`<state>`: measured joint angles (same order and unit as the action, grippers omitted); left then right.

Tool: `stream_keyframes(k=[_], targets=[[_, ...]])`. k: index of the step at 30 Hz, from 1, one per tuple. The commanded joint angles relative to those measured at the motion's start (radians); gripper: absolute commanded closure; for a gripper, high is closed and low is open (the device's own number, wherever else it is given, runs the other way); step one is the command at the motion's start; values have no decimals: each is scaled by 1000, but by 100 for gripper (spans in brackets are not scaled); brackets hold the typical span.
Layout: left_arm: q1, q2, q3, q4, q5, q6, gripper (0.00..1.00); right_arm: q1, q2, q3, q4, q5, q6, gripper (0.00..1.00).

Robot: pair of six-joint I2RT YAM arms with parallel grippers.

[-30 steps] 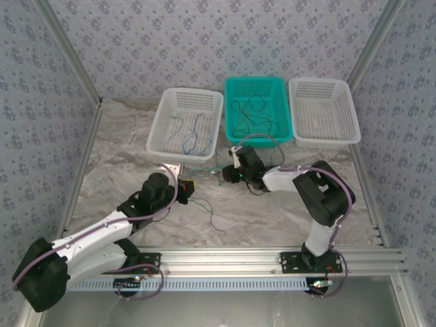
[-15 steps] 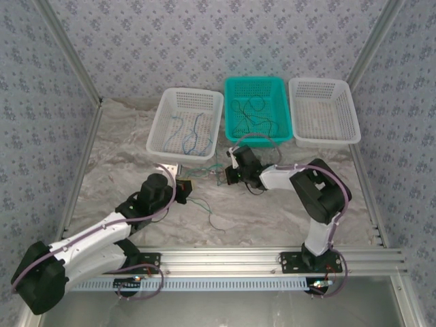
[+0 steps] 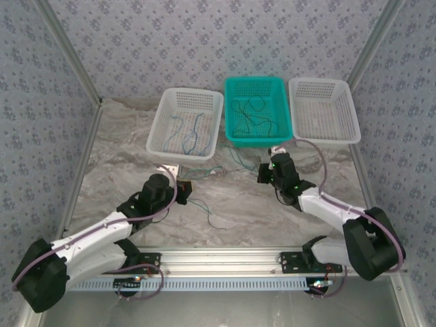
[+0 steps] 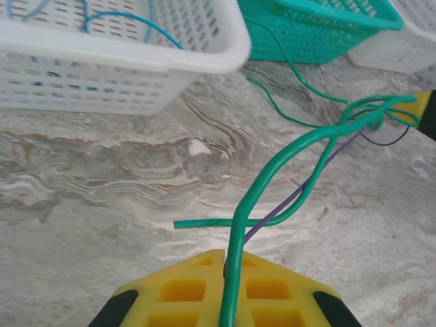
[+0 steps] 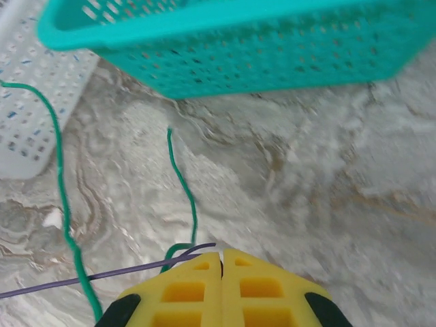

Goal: Untangle the cables

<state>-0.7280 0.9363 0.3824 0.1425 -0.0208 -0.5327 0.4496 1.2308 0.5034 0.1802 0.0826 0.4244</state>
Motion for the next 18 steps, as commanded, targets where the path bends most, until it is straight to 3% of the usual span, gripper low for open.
stream_keyframes(k=[1, 12, 18], targets=[[0, 12, -2, 30, -1, -12, 95, -57, -36, -57, -49, 34, 65, 100], [-2, 58, 12, 48, 8, -18, 92, -121, -220, -97, -172, 141, 109, 100], [-2, 79, 16, 63, 13, -17, 89, -325, -306, -124, -285, 143, 171, 100]])
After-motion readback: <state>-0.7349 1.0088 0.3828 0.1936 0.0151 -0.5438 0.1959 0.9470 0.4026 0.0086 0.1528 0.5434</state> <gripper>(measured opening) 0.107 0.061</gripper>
